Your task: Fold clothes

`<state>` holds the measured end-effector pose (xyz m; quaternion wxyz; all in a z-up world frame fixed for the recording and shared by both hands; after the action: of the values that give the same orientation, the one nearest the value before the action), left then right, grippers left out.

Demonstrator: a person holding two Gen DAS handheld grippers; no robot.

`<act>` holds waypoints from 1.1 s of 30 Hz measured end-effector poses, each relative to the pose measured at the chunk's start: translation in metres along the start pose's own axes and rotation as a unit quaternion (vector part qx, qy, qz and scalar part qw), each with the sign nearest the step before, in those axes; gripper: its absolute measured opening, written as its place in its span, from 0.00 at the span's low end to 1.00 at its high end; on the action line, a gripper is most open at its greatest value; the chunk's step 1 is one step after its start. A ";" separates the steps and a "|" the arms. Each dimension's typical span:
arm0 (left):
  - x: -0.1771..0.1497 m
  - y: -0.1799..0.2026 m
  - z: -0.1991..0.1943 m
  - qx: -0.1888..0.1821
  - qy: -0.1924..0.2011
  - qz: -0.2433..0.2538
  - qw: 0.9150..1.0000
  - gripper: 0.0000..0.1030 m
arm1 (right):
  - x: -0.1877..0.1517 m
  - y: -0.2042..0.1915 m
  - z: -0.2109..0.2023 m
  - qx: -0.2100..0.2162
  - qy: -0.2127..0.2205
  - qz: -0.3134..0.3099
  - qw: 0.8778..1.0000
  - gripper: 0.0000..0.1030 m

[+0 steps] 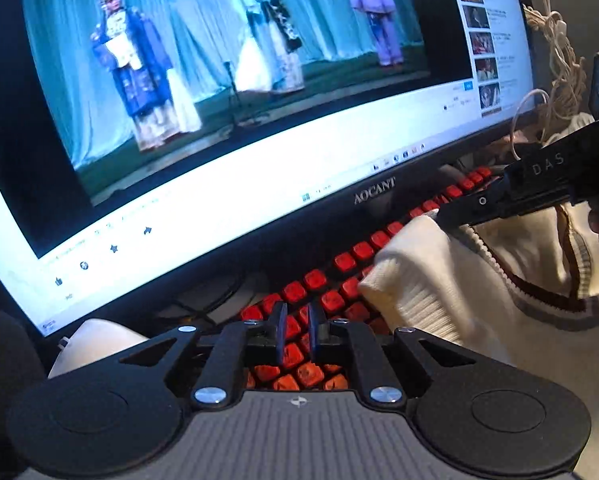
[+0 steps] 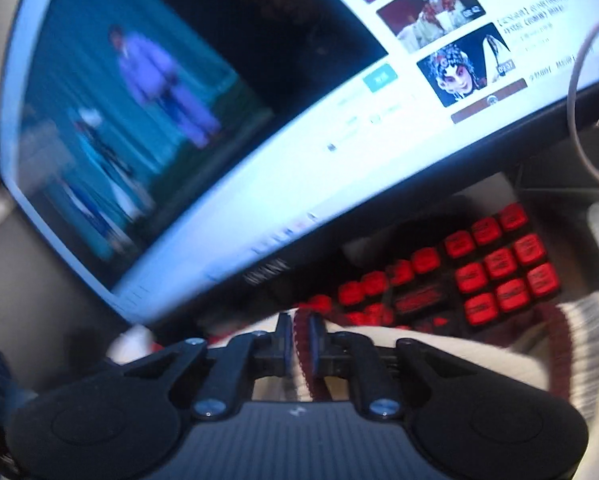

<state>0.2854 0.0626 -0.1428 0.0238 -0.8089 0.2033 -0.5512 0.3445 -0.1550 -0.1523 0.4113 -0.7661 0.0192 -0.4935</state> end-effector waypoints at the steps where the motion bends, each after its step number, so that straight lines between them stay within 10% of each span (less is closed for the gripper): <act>1: -0.001 0.002 -0.003 -0.008 -0.001 -0.001 1.000 0.12 | -0.001 0.000 0.001 -0.009 -0.001 -0.014 1.000 0.11; 5: -0.008 0.011 -0.012 -0.034 -0.025 -0.008 0.999 0.17 | 0.002 -0.010 -0.007 -0.044 0.028 -0.080 0.995 0.11; 11: -0.024 0.013 -0.027 -0.024 -0.049 -0.029 0.998 0.17 | -0.007 -0.060 -0.008 0.024 -0.019 -0.136 0.990 0.17; 22: -0.023 0.013 -0.055 -0.008 -0.034 -0.018 0.999 0.32 | -0.074 -0.097 0.036 -0.044 -0.091 -0.327 0.940 0.24; 24: -0.022 0.012 -0.056 -0.004 -0.030 -0.016 0.999 0.32 | -0.081 -0.094 0.037 -0.054 -0.085 -0.352 0.931 0.12; 33: -0.021 0.034 -0.049 -0.028 0.017 0.097 0.995 0.32 | -0.037 -0.019 -0.010 0.032 -0.036 -0.021 0.999 0.02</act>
<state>0.2244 0.0482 -0.1514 0.0509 -0.7759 0.2970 -0.5543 0.3103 -0.1323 -0.1655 0.4253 -0.7700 -0.0277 -0.4748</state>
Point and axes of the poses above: each gripper's, at about its wrist camera, not at the fingertips, and z roughly the way its jaws point, y to its right, x to its top, the point moved 4 cm from there along z, roughly the way its jaws point, and after that the axes turned 13 degrees about y, right-handed, at the moved point
